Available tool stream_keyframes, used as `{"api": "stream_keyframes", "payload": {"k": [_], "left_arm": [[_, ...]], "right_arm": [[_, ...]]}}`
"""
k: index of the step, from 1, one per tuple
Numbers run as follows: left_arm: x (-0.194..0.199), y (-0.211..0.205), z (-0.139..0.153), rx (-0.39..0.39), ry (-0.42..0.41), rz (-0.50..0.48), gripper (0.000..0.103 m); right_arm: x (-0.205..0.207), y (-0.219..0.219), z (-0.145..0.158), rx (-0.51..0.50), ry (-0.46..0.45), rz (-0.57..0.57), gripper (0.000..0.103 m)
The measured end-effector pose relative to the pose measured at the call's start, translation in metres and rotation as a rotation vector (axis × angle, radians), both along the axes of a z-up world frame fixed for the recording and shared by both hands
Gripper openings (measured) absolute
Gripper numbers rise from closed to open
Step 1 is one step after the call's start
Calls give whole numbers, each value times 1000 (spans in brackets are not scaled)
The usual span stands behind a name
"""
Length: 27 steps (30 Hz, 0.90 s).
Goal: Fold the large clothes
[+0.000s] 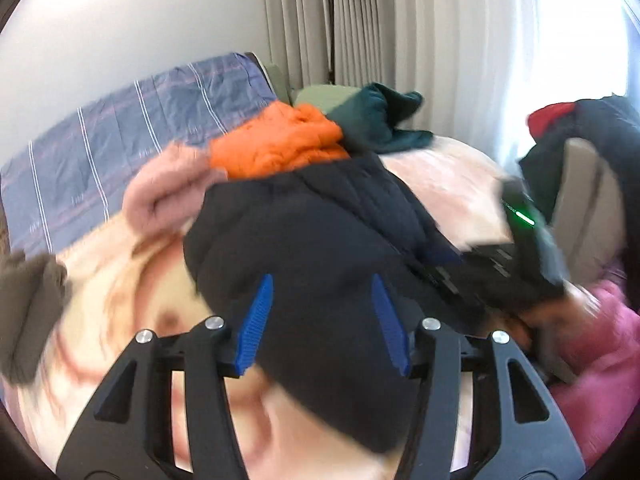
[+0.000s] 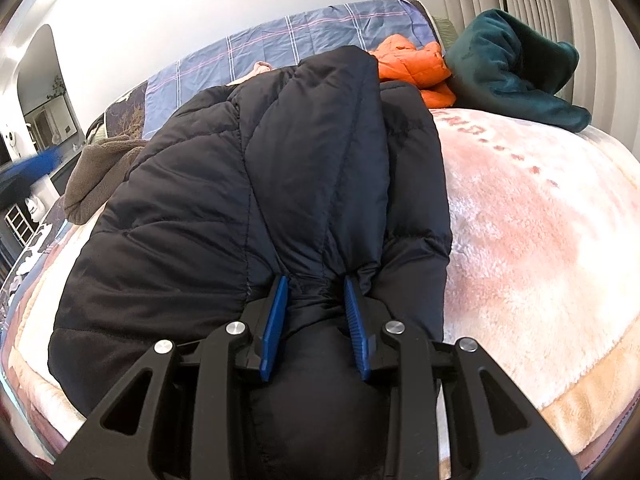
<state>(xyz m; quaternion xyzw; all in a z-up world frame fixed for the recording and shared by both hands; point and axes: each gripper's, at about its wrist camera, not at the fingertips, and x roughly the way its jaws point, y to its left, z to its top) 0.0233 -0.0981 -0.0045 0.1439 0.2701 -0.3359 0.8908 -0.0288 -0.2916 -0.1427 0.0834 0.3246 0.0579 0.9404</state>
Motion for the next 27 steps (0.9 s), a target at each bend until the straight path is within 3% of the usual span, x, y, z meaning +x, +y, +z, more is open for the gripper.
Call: {"api": "stream_keyframes", "payload": {"k": [4, 6, 7, 9, 12, 15, 20, 23, 27], "left_arm": [[72, -44, -24, -17, 72, 15, 53], [102, -64, -53, 69, 121, 40, 60], [109, -72, -69, 99, 102, 45, 61], [114, -76, -81, 96, 104, 58, 61], [108, -75, -82, 122, 83, 54, 61], [111, -68, -82, 93, 102, 37, 61], [113, -64, -74, 55, 121, 26, 59], [113, -72, -55, 46, 120, 9, 57], [114, -96, -21, 3, 68, -78, 57]], "right_arm": [[0, 0, 0, -1, 0, 1, 31], [1, 0, 0, 0, -1, -5, 31], [1, -2, 0, 4, -3, -19, 31], [2, -5, 0, 21, 5, -20, 31], [2, -9, 3, 30, 18, 20, 32], [-3, -12, 16, 50, 35, 44, 33], [-11, -10, 40, 48, -62, 108, 33], [4, -4, 18, 41, 16, 104, 33], [8, -6, 7, 115, 17, 85, 33]]}}
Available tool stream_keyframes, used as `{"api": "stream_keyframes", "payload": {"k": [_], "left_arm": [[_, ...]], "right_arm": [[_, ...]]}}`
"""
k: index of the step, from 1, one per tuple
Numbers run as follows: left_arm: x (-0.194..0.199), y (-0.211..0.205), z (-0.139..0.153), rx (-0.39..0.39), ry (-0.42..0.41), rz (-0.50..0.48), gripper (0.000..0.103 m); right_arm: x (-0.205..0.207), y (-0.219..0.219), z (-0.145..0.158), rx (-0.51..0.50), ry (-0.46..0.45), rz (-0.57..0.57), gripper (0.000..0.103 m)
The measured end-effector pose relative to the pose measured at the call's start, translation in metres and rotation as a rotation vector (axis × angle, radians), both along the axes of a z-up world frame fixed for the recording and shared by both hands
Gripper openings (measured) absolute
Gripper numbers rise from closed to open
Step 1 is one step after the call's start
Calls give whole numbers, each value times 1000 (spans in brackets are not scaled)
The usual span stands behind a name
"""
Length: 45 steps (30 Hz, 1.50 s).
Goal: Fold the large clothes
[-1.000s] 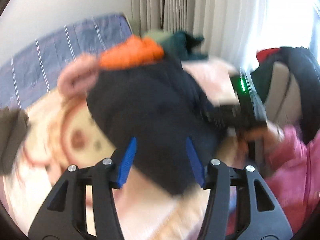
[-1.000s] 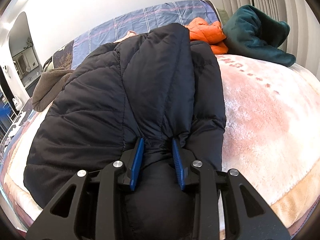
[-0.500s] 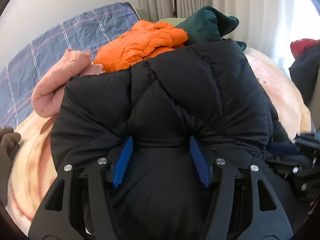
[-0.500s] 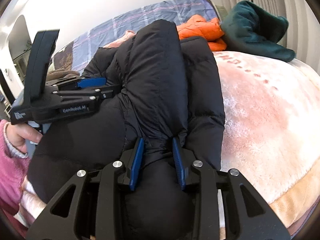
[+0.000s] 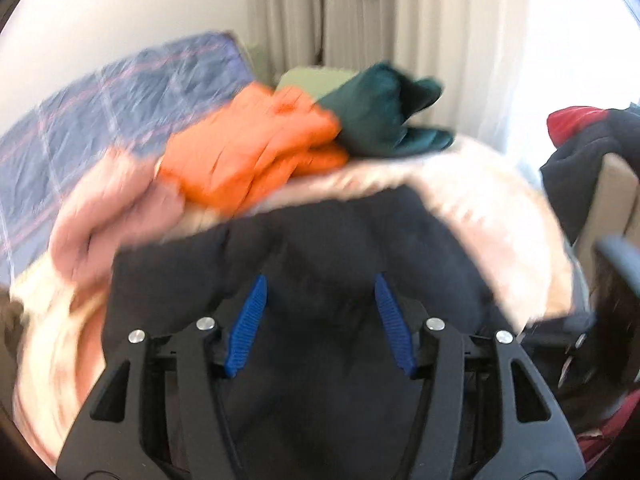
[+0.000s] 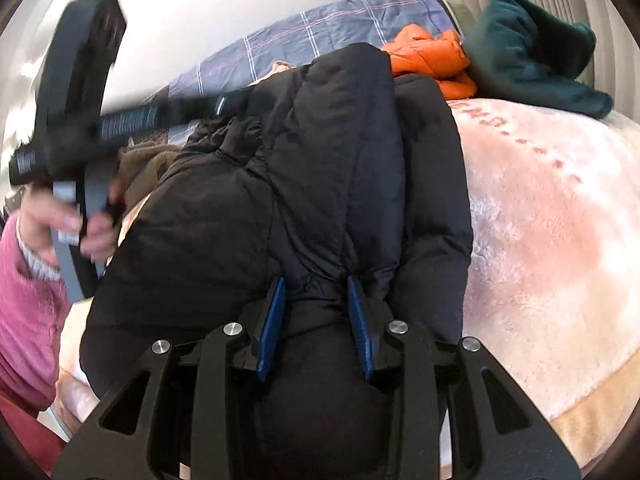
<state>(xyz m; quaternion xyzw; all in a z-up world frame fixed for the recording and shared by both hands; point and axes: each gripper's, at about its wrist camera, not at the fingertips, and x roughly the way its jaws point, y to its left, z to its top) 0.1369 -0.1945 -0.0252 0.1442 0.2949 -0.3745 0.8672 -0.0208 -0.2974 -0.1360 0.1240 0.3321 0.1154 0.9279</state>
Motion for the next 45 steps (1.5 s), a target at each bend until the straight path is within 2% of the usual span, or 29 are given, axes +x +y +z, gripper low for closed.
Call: {"api": "stream_keyframes", "payload": {"k": [3, 5, 7, 9, 12, 16, 23, 25, 27, 29, 31, 33, 35, 39, 41, 45], "left_arm": [[15, -39, 2, 43, -2, -48, 59], [33, -66, -26, 152, 54, -52, 66], [49, -79, -58, 210, 112, -32, 68], [58, -81, -66, 207, 145, -22, 69], [59, -79, -70, 204, 164, -21, 69], [56, -75, -72, 189, 161, -13, 69], [54, -72, -72, 183, 152, -8, 69], [53, -71, -71, 180, 150, -2, 69], [53, -69, -70, 175, 149, 3, 69], [52, -68, -70, 167, 145, 4, 69], [51, -66, -68, 159, 137, 5, 69], [49, -65, -67, 152, 126, 10, 69], [46, -62, -64, 140, 106, 16, 69], [45, -49, -56, 83, 114, 12, 71], [46, -46, -55, 69, 127, 12, 71], [48, -45, -56, 59, 138, 14, 71]], "right_arm": [[-1, -1, -1, -7, -3, 4, 34], [-2, -4, -1, 3, -4, -4, 34], [-3, -7, -2, 32, -8, -24, 34], [-1, -12, -4, 62, 5, -25, 34], [0, -14, -4, 49, 6, -16, 34], [0, -9, -4, 8, -5, -24, 35], [-10, -11, 0, -5, -11, -25, 37], [-13, -15, 4, 9, -9, -15, 42], [-17, -29, 13, 79, -19, 5, 52], [-21, -51, 25, 150, -51, -31, 60], [-20, -71, 33, 196, -62, -84, 62], [-8, -88, 32, 252, -36, -107, 65], [11, -90, 24, 289, 24, -57, 70], [54, -77, 3, 253, 142, -25, 74], [65, -76, -5, 256, 175, -24, 78], [73, -78, -6, 274, 178, -11, 80]]}}
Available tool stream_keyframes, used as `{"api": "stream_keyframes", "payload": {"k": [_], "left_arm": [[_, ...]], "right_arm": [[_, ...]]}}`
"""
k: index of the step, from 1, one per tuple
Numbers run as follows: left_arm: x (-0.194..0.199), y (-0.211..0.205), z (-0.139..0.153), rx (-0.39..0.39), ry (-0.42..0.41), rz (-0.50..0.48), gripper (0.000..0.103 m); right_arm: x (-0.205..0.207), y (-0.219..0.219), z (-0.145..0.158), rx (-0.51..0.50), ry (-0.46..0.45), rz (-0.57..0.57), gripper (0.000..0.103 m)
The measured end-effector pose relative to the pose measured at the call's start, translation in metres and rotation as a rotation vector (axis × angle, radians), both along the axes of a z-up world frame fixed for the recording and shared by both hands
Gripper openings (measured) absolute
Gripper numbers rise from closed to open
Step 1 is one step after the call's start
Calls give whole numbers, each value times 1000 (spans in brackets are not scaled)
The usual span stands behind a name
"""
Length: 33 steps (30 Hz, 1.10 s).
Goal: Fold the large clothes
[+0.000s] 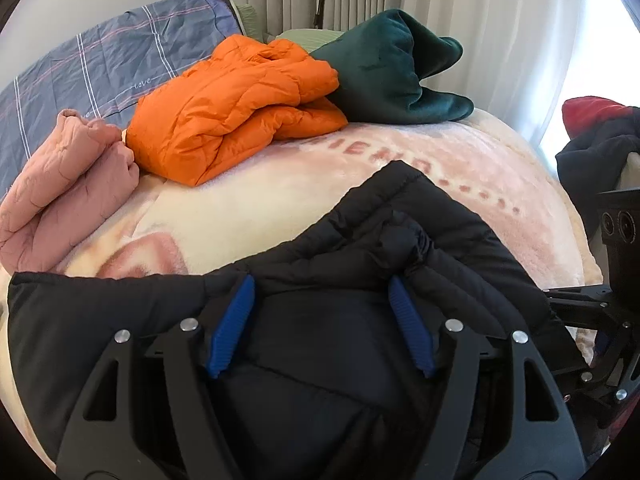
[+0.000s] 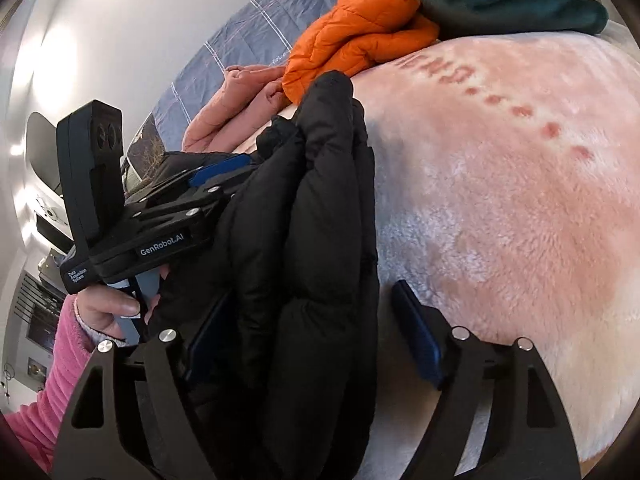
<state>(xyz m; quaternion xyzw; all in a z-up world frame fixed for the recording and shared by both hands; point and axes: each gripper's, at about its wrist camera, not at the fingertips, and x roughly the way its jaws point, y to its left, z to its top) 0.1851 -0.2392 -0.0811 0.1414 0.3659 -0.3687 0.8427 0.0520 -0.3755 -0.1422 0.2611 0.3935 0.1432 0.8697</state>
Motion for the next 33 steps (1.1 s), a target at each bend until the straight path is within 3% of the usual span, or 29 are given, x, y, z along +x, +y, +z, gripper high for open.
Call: {"api": "stream_keyframes", "payload": {"k": [13, 18, 25, 28, 31, 33], "left_arm": [[2, -1, -3, -7, 14, 0, 72], [4, -2, -5, -8, 22, -1, 73], [6, -1, -4, -20, 34, -1, 74], [1, 10, 11, -62, 23, 14, 74], [-14, 47, 40, -168, -19, 48, 91], [-27, 79, 54, -198, -65, 80, 94]], "right_arm": [[19, 6, -10, 70, 3, 44, 80], [17, 8, -13, 93, -5, 64, 61], [18, 11, -17, 76, -11, 49, 54], [15, 15, -18, 51, -27, 48, 53], [15, 16, -20, 52, -28, 47, 53], [15, 17, -21, 53, -30, 47, 53]]}}
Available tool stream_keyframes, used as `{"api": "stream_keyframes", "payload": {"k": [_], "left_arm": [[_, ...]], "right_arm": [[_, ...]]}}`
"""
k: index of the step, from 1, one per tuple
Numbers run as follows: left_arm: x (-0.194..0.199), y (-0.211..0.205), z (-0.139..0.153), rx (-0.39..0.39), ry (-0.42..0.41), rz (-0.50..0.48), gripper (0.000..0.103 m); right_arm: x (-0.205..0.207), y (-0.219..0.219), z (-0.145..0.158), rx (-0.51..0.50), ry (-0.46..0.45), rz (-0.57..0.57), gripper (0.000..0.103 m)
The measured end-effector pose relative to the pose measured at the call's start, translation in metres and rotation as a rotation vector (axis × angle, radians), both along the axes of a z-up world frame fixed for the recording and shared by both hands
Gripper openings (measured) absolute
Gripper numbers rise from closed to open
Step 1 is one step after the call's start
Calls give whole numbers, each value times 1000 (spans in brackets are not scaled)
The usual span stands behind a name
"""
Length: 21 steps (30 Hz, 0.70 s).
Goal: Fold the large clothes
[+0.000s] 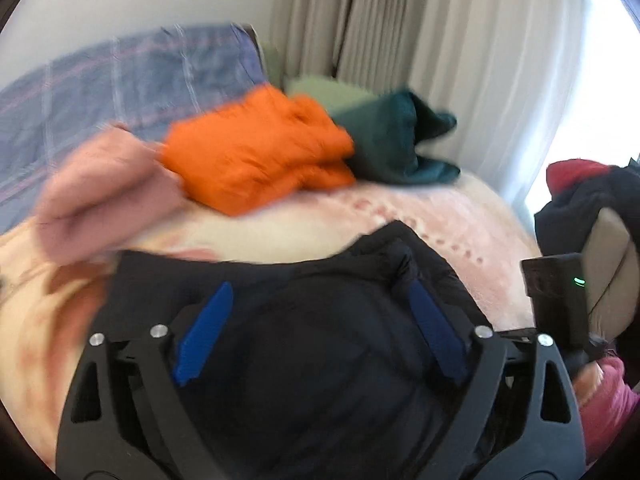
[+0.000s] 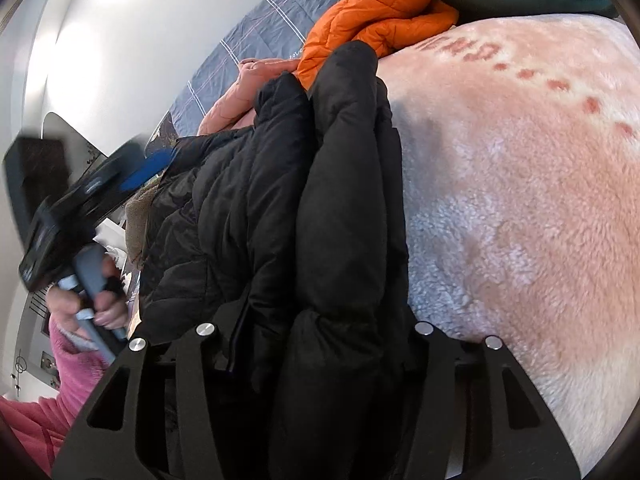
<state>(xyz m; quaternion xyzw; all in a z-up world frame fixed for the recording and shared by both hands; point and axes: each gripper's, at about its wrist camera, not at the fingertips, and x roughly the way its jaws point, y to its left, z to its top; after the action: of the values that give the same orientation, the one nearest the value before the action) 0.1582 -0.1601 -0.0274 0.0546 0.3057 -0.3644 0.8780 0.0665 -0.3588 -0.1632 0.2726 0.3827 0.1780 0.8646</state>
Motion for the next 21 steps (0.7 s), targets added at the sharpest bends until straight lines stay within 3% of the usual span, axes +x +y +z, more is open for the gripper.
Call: {"api": "stream_keyframes", "payload": {"k": [3, 7, 10, 13, 15, 17, 19, 21], "left_arm": [[-17, 57, 1, 0, -4, 100, 99], [-30, 113, -36, -105, 232, 115, 100], [-37, 112, -69, -189, 403, 30, 101], [-32, 93, -90, -138, 419, 18, 101], [-20, 94, -100, -213, 493, 15, 101], [-23, 96, -95, -251, 494, 19, 80], [-34, 94, -75, -220, 407, 15, 63], [-44, 97, -53, -212, 335, 7, 56]], "right_arm": [[-4, 0, 0, -6, -5, -2, 53], [-9, 3, 1, -34, -7, -10, 54], [-10, 5, 2, -42, -1, -17, 54], [-8, 7, 3, -49, 2, -21, 52], [-7, 7, 4, -46, 5, -20, 46], [-12, 11, 9, -66, -2, -27, 40], [-18, 23, 20, -124, -26, -36, 35], [-24, 37, 39, -156, -65, -23, 31]]}}
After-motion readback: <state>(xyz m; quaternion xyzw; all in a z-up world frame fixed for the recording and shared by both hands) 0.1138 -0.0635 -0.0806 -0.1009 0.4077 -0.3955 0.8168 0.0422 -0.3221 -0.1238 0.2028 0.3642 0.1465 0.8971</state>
